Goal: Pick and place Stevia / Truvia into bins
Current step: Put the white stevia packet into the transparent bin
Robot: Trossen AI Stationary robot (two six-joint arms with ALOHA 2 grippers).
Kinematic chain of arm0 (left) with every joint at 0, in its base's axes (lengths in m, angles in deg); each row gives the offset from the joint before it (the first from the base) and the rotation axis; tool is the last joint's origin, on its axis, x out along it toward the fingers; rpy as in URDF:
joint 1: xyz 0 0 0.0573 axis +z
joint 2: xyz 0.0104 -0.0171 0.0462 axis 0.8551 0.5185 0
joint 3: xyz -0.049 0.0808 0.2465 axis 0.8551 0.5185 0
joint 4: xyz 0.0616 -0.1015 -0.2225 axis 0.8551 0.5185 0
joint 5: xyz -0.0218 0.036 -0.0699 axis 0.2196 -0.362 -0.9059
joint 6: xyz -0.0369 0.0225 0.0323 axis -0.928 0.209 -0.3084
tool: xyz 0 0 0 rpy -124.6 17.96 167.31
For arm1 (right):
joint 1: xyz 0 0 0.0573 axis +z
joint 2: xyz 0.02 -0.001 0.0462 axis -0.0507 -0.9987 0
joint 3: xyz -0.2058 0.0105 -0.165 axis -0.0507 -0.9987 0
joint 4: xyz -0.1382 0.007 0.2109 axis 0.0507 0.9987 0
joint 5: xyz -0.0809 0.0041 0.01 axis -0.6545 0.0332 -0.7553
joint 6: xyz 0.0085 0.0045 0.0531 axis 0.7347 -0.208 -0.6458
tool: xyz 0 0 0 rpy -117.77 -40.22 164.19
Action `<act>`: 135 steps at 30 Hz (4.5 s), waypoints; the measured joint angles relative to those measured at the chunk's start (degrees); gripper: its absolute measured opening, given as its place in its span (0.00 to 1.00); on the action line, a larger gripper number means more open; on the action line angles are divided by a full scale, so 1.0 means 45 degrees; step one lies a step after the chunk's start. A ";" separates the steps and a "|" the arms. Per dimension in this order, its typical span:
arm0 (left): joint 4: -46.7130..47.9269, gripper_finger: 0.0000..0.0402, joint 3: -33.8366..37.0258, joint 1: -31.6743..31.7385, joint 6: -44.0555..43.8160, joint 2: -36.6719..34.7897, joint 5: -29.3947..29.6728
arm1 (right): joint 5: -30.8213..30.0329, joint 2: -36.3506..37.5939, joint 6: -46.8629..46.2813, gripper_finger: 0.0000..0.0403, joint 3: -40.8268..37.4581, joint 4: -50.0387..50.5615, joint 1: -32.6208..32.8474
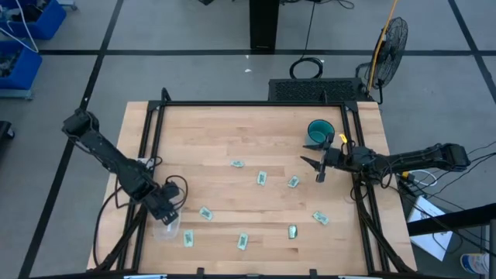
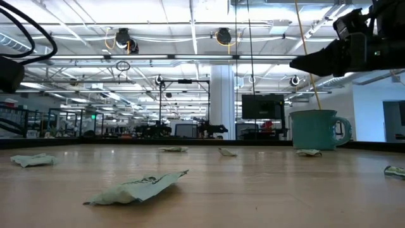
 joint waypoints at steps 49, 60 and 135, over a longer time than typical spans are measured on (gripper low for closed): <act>-0.3997 0.03 -0.5372 0.5846 1.7964 -0.0002 0.6706 | 0.1454 -0.6398 -0.1003 0.45 0.6477 1.0165 0.0066; -0.3748 0.30 -0.5357 0.7185 1.8394 0.1284 0.6704 | 0.1778 -0.7252 -0.1955 0.45 0.6137 1.1835 0.1121; -1.3391 0.34 -0.5357 0.8505 1.9007 0.7445 0.3183 | 0.4010 -1.0831 -0.0170 0.03 0.4499 -0.2004 0.0000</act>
